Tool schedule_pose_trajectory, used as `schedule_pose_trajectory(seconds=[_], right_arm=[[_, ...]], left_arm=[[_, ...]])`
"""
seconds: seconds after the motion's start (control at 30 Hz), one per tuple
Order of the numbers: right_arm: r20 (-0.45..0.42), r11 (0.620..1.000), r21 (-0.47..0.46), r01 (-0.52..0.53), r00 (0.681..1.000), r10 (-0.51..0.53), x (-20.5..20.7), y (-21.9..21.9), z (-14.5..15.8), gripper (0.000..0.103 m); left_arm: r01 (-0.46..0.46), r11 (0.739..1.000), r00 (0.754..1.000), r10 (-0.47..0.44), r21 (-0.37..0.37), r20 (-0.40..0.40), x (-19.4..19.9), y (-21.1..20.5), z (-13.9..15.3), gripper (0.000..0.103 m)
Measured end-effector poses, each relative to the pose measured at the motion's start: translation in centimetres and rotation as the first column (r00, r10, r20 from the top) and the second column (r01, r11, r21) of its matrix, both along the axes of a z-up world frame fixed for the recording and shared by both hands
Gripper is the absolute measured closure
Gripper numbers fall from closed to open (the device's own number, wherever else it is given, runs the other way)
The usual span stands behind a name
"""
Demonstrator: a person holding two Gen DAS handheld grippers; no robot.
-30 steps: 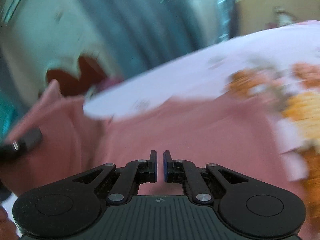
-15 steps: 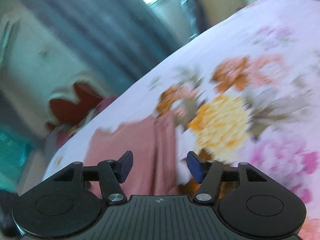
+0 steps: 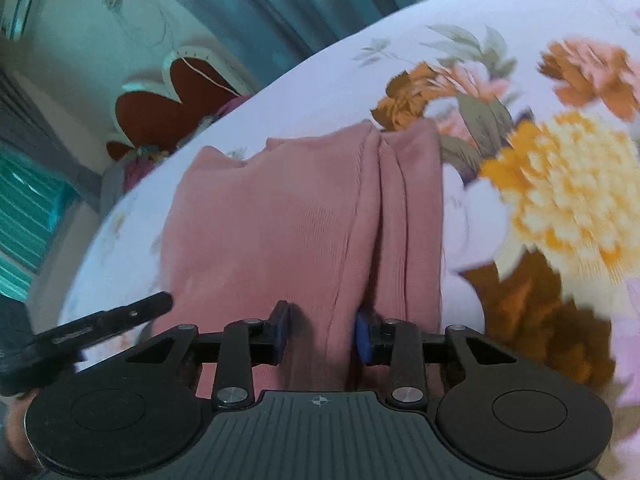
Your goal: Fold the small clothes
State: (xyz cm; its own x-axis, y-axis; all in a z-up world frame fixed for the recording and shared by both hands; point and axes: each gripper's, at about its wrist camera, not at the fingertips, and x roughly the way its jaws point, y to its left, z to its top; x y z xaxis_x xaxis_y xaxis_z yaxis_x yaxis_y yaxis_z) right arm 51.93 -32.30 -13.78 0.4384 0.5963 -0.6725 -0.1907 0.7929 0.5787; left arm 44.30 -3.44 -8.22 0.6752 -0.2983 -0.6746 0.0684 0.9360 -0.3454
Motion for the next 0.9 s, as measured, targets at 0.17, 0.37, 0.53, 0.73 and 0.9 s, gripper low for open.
schedule_pose_trajectory(seconds=[0.17, 0.37, 0.53, 0.73, 0.9], right_arm=[[0.074, 0.982, -0.183, -0.055, 0.995, 0.069, 0.4, 3.0, 1.8, 0.095], [0.221, 0.954, -0.299, -0.020, 0.971, 0.090, -2.1, 1.5, 6.8, 0.096], [0.090, 0.971, -0.240, -0.018, 0.995, 0.040, -0.7, -0.1, 2.2, 0.083], [0.091, 0.985, -0.117, 0.129, 0.989, -0.119, 3.6, -2.3, 2.4, 0.048], [-0.104, 0.973, 0.147, 0.178, 0.981, -0.164, 7.8, -4.0, -0.4, 0.053]], left_arm=[[0.084, 0.995, 0.996, -0.083, -0.053, 0.010, 2.2, 0.7, -0.5, 0.081], [0.220, 0.974, 0.975, -0.221, 0.062, 0.002, 2.5, -2.2, -0.6, 0.082], [0.248, 0.969, 0.969, -0.248, 0.017, -0.004, 2.9, -1.6, -0.2, 0.083], [0.238, 0.971, 0.970, -0.238, -0.001, 0.057, 5.4, 0.4, 1.1, 0.079], [0.199, 0.980, 0.979, -0.198, -0.015, 0.047, 8.6, 1.1, 0.2, 0.079]])
